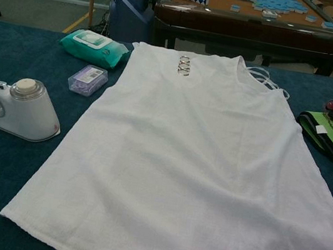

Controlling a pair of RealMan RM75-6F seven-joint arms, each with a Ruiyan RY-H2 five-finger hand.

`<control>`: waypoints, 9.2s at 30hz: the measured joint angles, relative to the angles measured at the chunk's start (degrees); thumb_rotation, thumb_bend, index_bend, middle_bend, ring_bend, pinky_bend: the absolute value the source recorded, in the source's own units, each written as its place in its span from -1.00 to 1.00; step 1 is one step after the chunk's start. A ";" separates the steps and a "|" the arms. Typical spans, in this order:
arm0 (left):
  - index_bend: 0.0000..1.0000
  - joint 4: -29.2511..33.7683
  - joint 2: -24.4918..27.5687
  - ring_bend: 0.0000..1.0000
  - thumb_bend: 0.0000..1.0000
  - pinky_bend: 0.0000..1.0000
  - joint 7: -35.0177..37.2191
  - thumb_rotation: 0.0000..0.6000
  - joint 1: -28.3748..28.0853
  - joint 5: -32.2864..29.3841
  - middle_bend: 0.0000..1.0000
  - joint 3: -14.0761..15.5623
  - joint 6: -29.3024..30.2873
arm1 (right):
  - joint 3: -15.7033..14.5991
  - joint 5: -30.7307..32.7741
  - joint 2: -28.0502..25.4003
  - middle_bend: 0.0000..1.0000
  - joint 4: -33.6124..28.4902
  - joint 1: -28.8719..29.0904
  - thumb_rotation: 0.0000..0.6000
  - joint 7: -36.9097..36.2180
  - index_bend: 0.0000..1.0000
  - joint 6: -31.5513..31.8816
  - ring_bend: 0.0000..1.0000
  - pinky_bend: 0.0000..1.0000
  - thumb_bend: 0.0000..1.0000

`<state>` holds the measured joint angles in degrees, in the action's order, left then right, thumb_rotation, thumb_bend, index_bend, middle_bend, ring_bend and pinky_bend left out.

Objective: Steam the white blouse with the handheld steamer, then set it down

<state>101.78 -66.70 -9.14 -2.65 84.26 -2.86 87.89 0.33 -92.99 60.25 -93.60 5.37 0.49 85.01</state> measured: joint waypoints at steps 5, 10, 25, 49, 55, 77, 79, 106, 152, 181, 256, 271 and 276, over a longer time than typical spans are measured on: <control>-0.48 -0.15 -0.17 -0.73 -0.74 -0.62 0.02 1.00 -0.11 -0.08 -0.73 0.00 -0.22 | -0.07 -0.06 0.05 -0.68 0.01 0.12 1.00 -0.05 -0.81 -0.28 -1.00 -0.97 -0.45; -0.48 -0.22 -0.07 -0.73 -0.74 -0.62 0.08 1.00 -0.70 -0.08 -0.72 -0.42 -0.71 | 0.39 -0.42 -0.65 -0.68 -0.48 0.28 1.00 0.01 -0.81 0.37 -1.00 -0.97 -0.45; -0.62 -3.11 -1.91 -0.73 -0.74 -0.62 0.42 1.00 -9.32 -4.07 -0.71 -5.36 -10.67 | 5.88 2.34 -8.87 -0.68 -8.90 3.03 1.00 6.74 -0.81 0.75 -1.00 -0.97 -0.45; -0.56 -22.15 -15.26 -0.71 -0.69 -0.62 -1.37 1.00 -20.66 -14.48 -0.68 -7.90 -24.19 | 4.56 3.96 -8.93 -0.68 -7.92 1.56 1.00 4.69 -0.81 0.53 -1.00 -0.97 -0.45; -0.49 -27.03 -18.08 -0.65 -0.57 -0.62 0.39 1.00 -21.99 -14.24 -0.61 -7.94 -24.68 | 4.38 4.16 -8.92 -0.68 -7.92 1.30 1.00 4.78 -0.81 0.54 -1.00 -0.97 -0.45; -0.18 -39.57 -25.93 -0.43 -0.51 -0.50 7.13 1.00 -25.46 -11.08 -0.36 -7.57 -24.81 | 3.98 5.66 -8.79 -0.68 -7.84 0.07 1.00 4.80 -0.81 0.74 -1.00 -0.97 -0.45; -0.12 -40.86 -26.78 -0.38 -0.51 -0.48 7.45 1.00 -25.80 -10.79 -0.29 -7.57 -24.73 | 3.95 5.79 -8.74 -0.68 -7.79 0.02 1.00 4.78 -0.81 0.67 -1.00 -0.97 -0.45; 0.69 -50.58 -31.94 0.18 -0.51 0.12 22.16 1.00 -28.51 -14.09 0.35 -10.97 -31.36 | 3.98 5.26 -7.62 -0.68 -7.24 1.58 1.00 4.62 -0.81 -1.90 -1.00 -0.97 -0.45; 0.70 -33.07 -30.46 0.20 -0.51 0.12 10.14 1.00 -37.34 -4.54 0.38 -10.64 -24.61 | -4.32 -6.47 12.75 -0.76 3.65 23.46 0.93 -10.96 -0.98 -32.70 -1.00 -0.97 0.91; 0.70 -50.47 -42.52 0.20 -0.51 0.12 10.81 1.00 -43.16 -0.56 0.39 -6.46 -26.17 | -9.45 -7.24 22.43 -0.76 16.08 25.45 0.81 -16.84 -0.98 -28.93 -1.00 -0.97 0.82; 0.70 -64.87 -49.32 0.18 -0.51 0.12 2.42 1.00 -51.64 -9.08 0.39 -12.43 -32.54 | -11.41 -5.16 21.89 -0.76 14.46 25.54 0.83 -14.25 -0.98 -27.33 -1.00 -0.97 0.82; 0.70 -68.81 -46.71 0.18 -0.51 0.12 6.54 1.00 -49.50 -4.24 0.39 -7.23 -30.47 | -11.38 -5.10 22.09 -0.76 14.22 25.72 0.83 -13.76 -0.98 -27.68 -1.00 -0.97 0.82; 0.70 -68.96 -45.40 0.18 -0.51 0.12 7.46 1.00 -48.11 -3.31 0.39 -5.97 -29.77 | -11.35 -5.04 22.07 -0.76 13.85 25.78 0.83 -13.33 -0.98 -27.84 -1.00 -0.97 0.82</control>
<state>32.82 -112.10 -1.68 -50.76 80.94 -8.82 58.12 -11.02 -98.03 82.32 -79.75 31.15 -12.83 57.17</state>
